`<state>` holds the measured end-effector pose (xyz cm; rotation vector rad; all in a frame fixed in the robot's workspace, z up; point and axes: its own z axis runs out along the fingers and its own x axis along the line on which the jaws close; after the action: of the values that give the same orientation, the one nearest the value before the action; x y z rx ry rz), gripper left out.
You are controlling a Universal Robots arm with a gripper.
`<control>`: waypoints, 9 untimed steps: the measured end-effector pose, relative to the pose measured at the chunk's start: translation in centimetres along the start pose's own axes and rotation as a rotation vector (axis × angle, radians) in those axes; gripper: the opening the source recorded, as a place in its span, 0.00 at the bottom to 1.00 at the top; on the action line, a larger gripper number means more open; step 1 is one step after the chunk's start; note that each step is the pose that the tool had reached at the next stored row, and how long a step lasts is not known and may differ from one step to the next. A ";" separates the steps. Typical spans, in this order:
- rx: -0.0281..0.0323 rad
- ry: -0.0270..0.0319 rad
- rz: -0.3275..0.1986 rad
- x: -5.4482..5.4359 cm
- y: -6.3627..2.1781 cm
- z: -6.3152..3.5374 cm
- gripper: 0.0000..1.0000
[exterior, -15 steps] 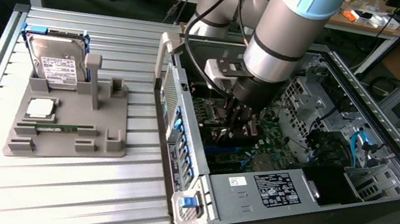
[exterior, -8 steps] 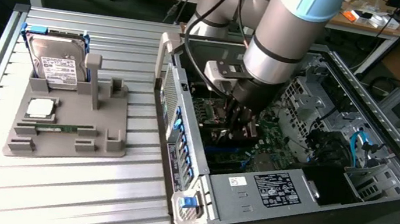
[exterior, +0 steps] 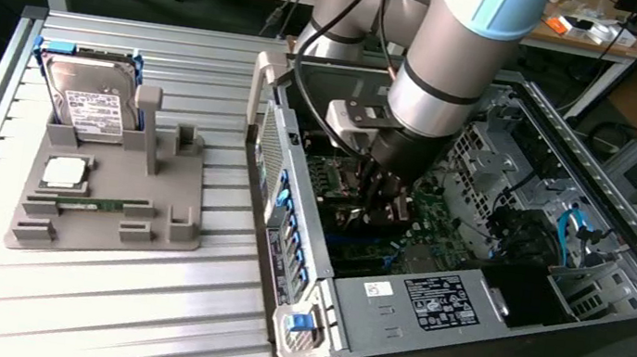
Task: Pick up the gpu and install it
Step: 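Insert the gpu into the slot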
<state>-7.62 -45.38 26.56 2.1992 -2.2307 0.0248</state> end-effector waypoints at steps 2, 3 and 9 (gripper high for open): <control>0.0001 -0.0024 0.001 0.0 -0.05 0.04 0.27; 0.0001 -0.0037 0.002 0.0 -0.08 0.06 0.27; 0.0001 -0.0079 0.005 0.0 -0.13 0.10 0.27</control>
<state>-7.48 -45.42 26.46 2.1979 -2.2400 0.0163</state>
